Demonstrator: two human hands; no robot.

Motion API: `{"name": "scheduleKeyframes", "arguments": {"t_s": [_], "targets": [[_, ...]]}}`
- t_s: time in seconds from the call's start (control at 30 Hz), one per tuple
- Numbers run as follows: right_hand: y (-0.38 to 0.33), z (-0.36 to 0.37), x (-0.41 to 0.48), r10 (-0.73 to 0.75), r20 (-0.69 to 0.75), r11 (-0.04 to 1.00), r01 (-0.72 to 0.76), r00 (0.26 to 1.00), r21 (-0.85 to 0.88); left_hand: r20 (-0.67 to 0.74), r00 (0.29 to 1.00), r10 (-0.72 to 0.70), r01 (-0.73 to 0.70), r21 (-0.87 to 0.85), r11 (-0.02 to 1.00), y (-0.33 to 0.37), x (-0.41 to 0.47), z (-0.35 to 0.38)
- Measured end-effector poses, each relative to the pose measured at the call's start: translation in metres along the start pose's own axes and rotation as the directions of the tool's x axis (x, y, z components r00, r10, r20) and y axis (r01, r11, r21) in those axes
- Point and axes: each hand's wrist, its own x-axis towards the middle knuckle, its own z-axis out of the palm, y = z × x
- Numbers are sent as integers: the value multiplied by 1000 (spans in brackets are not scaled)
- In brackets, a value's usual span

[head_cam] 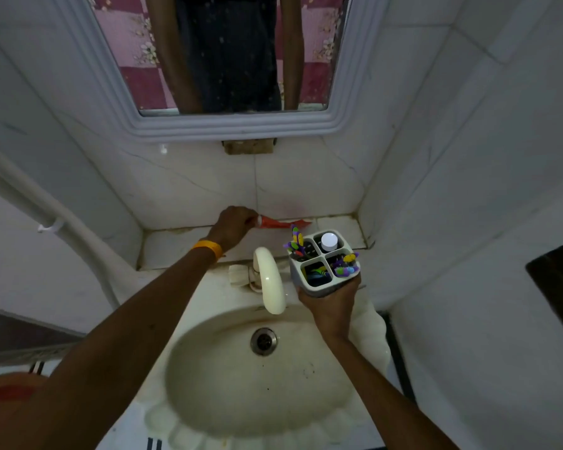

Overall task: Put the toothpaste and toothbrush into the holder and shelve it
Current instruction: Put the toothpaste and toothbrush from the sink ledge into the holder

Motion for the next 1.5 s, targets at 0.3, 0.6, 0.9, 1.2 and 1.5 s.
{"name": "scheduleKeyframes", "arguments": {"t_s": [0.3,0.6,0.9,1.2,1.5], "targets": [[-1,-4,0,-3,0,1000,3,1000,14,-357,918,173,-191,-14,982,59,-29,-97],[1,-3,0,-15,18,999,14,1000,30,-252,884,395,-405,13,914,136,-73,-133],[5,-2,5,-31,22,999,31,999,27,-34,935,353,-342,175,923,153,-82,-70],[12,2,9,-32,-5,999,32,999,-5,179,965,190,-238,308,921,174,-83,-23],[10,0,-1,-59,-21,992,56,998,-113,210,956,202,-270,375,887,194,-79,0]]}}
